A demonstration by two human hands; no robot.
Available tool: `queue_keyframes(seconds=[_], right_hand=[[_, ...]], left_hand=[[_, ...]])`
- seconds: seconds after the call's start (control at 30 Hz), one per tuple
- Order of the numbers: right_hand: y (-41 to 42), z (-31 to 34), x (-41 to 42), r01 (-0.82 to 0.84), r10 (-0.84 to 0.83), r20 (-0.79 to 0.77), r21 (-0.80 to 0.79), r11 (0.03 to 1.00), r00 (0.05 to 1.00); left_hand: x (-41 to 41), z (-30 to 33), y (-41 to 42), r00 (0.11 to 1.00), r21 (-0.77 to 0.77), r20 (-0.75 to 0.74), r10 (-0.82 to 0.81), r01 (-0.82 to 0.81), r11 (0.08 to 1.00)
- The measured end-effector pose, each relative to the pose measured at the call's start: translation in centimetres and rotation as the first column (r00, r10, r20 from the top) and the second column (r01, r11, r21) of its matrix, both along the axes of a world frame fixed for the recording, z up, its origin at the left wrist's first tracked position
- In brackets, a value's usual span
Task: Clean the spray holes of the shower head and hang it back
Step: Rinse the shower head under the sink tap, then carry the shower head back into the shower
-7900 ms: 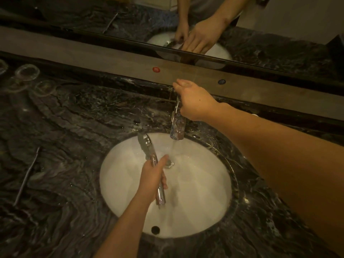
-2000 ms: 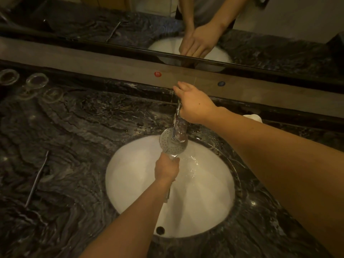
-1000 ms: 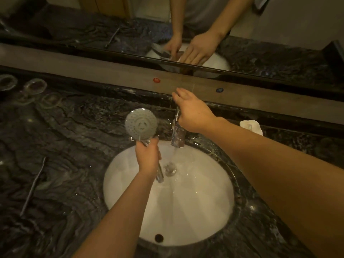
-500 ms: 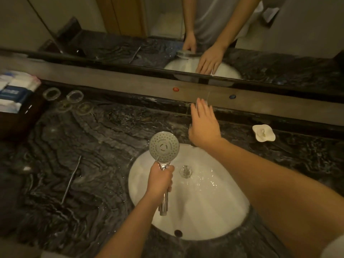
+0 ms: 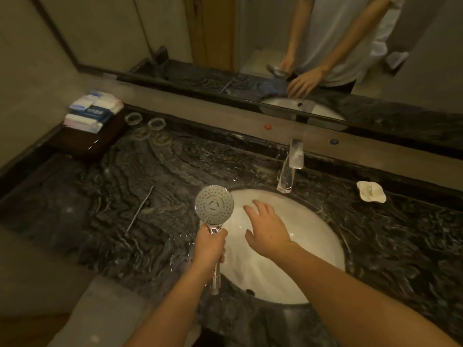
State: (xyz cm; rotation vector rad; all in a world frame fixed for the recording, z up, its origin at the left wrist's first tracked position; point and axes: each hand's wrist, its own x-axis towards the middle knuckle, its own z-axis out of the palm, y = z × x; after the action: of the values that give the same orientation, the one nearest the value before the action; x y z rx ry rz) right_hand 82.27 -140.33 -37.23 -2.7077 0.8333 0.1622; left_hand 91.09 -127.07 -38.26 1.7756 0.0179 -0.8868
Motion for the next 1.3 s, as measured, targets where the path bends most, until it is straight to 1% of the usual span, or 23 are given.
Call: queue_keyframes(seconds=[0.13, 0.23, 0.3, 0.37, 0.47, 0.57, 0.67, 0.73, 0.83, 0.93, 1.03, 1.23, 1.3], right_hand=[[3.7, 0.0, -1.2, -0.138, 0.138, -0.015, 0.022, 0.990, 0.990], [6.8, 0.4, -3.2, -0.262, 0.262, 0.001, 0.031, 0.965, 0.965], [9.0, 0.8, -4.4, -0.337, 0.336, 0.028, 0.059, 0.940, 0.941], [11.3, 1.5, -4.8, -0.425, 0.423, 0.046, 0.085, 0.901, 0.905], [15.7, 3.1, -4.2, -0.561, 0.557, 0.072, 0.081, 0.824, 0.827], [21.8, 5.1, -3.3, -0.716, 0.708, 0.116, 0.050, 0.696, 0.696], [29.3, 6.8, -3.6, -0.841, 0.832, 0.139, 0.020, 0.540, 0.537], [34.7, 7.5, -4.7, -0.901, 0.889, 0.160, 0.009, 0.433, 0.429], [42.7, 8.3, -7.7, -0.963, 0.946, 0.183, 0.010, 0.269, 0.266], [50.4, 8.7, -12.2, -0.992, 0.976, 0.182, 0.027, 0.120, 0.123], [57.7, 8.9, -17.7, -0.999, 0.983, 0.186, 0.034, -0.004, 0.002], [70.7, 9.6, -30.8, -0.970, 0.951, 0.198, 0.014, -0.244, -0.237], [74.4, 9.6, -35.0, -0.951, 0.932, 0.202, 0.011, -0.308, -0.300]], left_hand=[[-2.9, 1.0, 3.9, 0.985, 0.017, 0.085, 0.151, -0.153, 0.988], [-5.7, 2.7, 7.5, 0.929, -0.011, 0.189, 0.318, -0.321, 0.947], [-7.2, 4.3, 10.0, 0.851, -0.076, 0.260, 0.457, -0.453, 0.888], [-8.4, 6.1, 12.7, 0.754, -0.133, 0.306, 0.581, -0.570, 0.810], [-10.3, 8.6, 17.5, 0.632, -0.214, 0.339, 0.696, -0.669, 0.712], [-12.8, 11.0, 23.2, 0.497, -0.260, 0.379, 0.781, -0.752, 0.606], [-16.1, 11.6, 30.3, 0.362, -0.257, 0.414, 0.836, -0.834, 0.488], [-18.8, 11.5, 35.4, 0.271, -0.240, 0.415, 0.868, -0.888, 0.392], [-24.3, 11.7, 42.6, 0.114, -0.253, 0.382, 0.917, -0.942, 0.222], [-30.9, 11.7, 49.1, -0.026, -0.256, 0.375, 0.927, -0.964, 0.077], [-38.1, 11.7, 55.2, -0.149, -0.257, 0.381, 0.912, -0.965, -0.050], [-52.9, 11.7, 66.1, -0.328, -0.244, 0.424, 0.844, -0.939, -0.243], [-57.7, 12.0, 68.9, -0.385, -0.255, 0.437, 0.813, -0.920, -0.299]])
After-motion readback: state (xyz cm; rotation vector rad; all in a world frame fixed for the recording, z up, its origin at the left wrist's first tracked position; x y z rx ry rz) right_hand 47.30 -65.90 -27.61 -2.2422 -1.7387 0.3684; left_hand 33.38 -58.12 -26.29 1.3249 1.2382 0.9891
